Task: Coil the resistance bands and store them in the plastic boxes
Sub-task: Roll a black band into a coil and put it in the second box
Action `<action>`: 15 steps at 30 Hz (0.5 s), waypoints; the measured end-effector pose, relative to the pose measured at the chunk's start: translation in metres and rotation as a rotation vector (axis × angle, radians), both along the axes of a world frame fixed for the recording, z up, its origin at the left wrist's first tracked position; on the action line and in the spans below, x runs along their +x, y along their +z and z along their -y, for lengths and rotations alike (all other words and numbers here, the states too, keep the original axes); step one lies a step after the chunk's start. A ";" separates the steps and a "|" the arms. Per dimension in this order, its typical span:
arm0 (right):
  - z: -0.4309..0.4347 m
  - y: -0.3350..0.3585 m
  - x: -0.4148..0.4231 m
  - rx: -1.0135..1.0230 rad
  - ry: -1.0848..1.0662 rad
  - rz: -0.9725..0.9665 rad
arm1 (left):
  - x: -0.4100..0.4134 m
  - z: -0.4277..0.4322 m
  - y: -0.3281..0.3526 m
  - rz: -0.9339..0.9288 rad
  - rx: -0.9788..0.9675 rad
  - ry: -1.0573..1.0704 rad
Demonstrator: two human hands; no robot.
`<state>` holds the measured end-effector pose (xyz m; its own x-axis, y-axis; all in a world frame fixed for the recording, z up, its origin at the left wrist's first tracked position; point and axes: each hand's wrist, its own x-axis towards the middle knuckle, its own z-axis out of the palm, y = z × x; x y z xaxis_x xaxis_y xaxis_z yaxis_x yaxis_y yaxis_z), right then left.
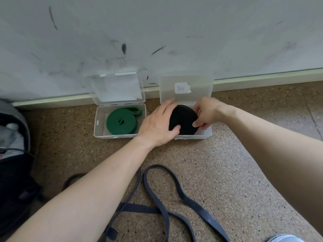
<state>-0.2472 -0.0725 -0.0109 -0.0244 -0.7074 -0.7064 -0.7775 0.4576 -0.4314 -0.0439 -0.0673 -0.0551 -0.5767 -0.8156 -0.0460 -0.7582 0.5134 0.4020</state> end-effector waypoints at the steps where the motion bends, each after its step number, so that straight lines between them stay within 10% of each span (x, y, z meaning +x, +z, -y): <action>1: 0.000 -0.004 0.007 0.022 -0.017 -0.048 | 0.000 -0.003 -0.002 -0.011 0.008 0.004; 15: -0.028 -0.023 0.046 -0.191 -0.060 -0.363 | -0.004 -0.009 0.000 0.004 0.002 0.017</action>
<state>-0.2015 -0.0445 -0.0340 -0.2927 -0.8145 -0.5009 -0.8691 0.4451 -0.2158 -0.0479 -0.0581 -0.0549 -0.5623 -0.8254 -0.0504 -0.7686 0.4992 0.4000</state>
